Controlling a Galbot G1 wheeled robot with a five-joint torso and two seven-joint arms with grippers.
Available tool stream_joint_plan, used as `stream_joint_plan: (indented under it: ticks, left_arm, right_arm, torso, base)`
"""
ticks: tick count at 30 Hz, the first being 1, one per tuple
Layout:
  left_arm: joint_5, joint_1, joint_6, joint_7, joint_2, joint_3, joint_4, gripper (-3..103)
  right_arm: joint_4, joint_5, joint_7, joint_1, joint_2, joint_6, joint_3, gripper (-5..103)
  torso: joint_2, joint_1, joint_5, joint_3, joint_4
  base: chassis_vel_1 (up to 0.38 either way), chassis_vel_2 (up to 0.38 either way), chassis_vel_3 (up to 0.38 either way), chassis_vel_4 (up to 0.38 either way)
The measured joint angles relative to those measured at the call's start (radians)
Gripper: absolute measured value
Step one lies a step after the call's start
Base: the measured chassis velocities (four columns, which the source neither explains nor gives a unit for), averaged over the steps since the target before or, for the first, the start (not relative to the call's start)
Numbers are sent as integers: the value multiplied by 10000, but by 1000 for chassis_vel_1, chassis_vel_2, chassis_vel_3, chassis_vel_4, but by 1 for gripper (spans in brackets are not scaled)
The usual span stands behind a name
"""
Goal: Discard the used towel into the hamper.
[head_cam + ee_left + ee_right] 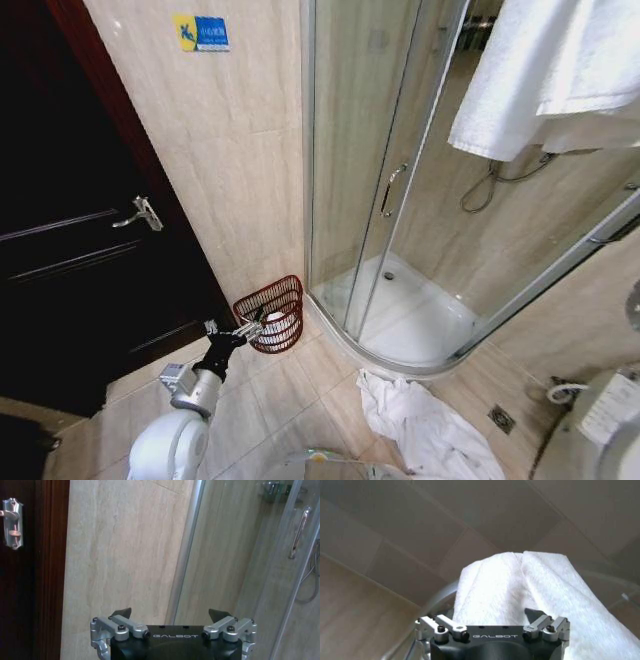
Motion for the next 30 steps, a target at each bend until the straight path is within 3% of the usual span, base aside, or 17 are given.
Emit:
stream_joint_plan:
  ticks: [11,24,30]
  left_arm:
    - [0,2,0,0,0,0,0,100]
    - [0,0,0,0,0,0,0,100]
    - [0,0,0,0,0,0,0,100]
  right_arm:
    - [-1737,-739,397,1626,7,-563,-1558,89]
    - [-2562,1290,968,2321,-273,-1650,-2721,88]
    - [-2800,1999,969,2646,-370,-1791,-3092,68]
  torso:
    - [0,-1,7,0,-1]
    - [0,-1,8,-2,-4]
    - [-1,-1,5,-1,0]
  base:
    - [0,0,0,0]
    - [0,0,0,0]
    - [0,0,0,0]
